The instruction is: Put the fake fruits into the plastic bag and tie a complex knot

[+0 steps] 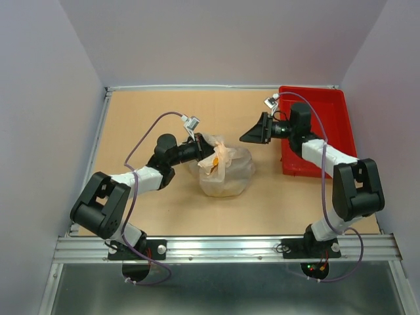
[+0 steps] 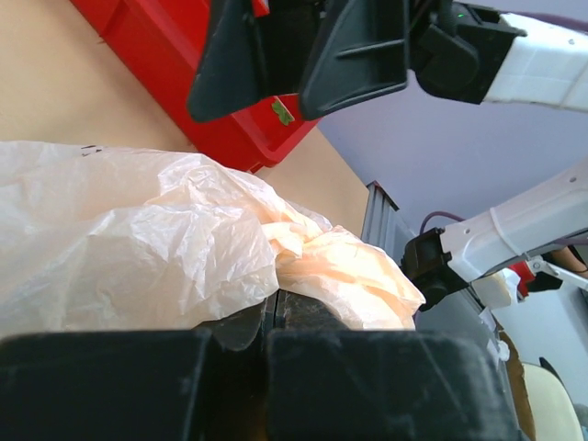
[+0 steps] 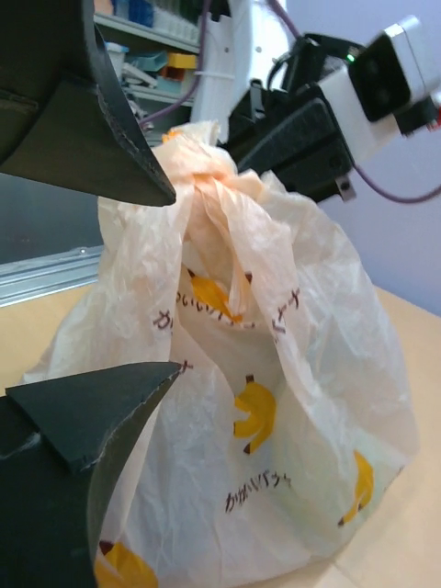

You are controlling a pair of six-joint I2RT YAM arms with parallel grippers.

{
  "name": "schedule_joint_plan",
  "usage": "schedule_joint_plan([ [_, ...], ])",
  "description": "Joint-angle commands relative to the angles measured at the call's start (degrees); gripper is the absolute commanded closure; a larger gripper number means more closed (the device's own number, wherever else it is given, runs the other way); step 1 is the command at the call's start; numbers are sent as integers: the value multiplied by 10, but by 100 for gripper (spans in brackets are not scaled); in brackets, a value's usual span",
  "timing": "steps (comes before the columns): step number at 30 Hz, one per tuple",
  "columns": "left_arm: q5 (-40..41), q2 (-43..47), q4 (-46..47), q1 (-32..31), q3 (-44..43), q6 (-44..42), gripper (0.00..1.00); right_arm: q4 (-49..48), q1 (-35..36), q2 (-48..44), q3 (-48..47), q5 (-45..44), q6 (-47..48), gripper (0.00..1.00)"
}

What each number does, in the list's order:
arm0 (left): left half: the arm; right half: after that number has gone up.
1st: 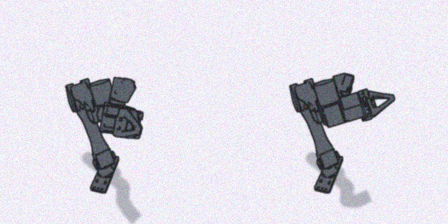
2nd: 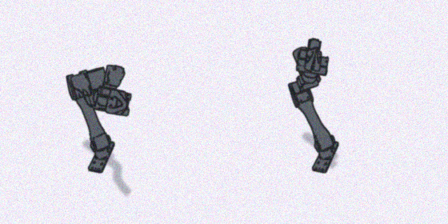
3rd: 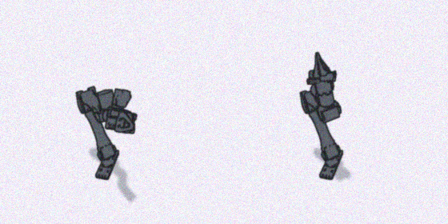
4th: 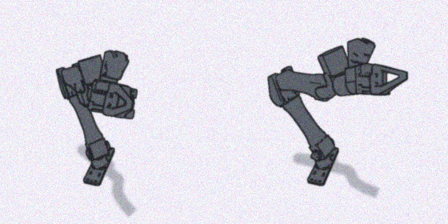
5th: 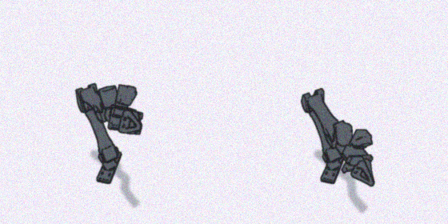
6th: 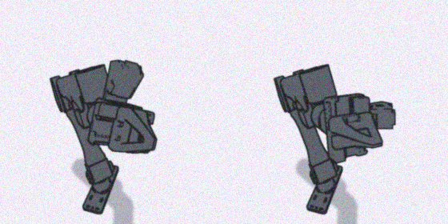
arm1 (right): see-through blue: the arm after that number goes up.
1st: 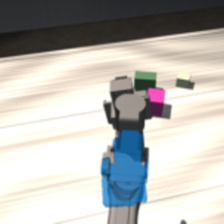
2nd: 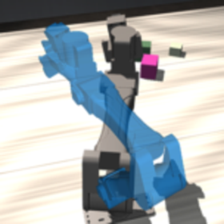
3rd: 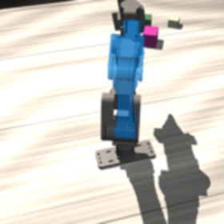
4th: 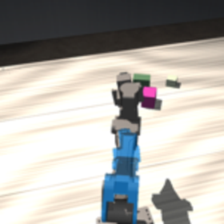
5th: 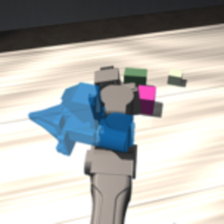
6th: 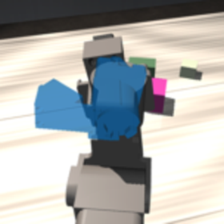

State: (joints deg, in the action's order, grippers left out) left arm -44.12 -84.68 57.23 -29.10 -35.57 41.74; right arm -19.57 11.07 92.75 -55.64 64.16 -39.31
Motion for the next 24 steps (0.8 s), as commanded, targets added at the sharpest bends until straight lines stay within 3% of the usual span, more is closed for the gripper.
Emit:
schedule_joint_plan([
  [1, -3, 15, 50, 0, 1, -14, 100, 33, 16, -32, -24, 60, 37, 27],
  [6, 4, -4, 87, 0, -7, 21, 100, 32, 61, -28, 34, 65, 27, 12],
  [12, 12, -28, 131, -1, -11, 55, 100, 1, 114, -5, 74, 47, 48, 19],
  [14, 15, -38, 142, -1, -13, 70, 100, -52, 141, 2, 79, 35, 15, 19],
  [15, 7, -51, 182, -1, -15, 94, 100, -146, 179, 24, 71, 13, -51, 20],
  [20, -1, -55, 207, -3, -24, 125, 100, -272, 214, 67, 57, -17, -164, 20],
  [24, -15, -52, 231, -4, -27, 138, 100, -277, 206, 60, 68, -5, -173, 18],
])
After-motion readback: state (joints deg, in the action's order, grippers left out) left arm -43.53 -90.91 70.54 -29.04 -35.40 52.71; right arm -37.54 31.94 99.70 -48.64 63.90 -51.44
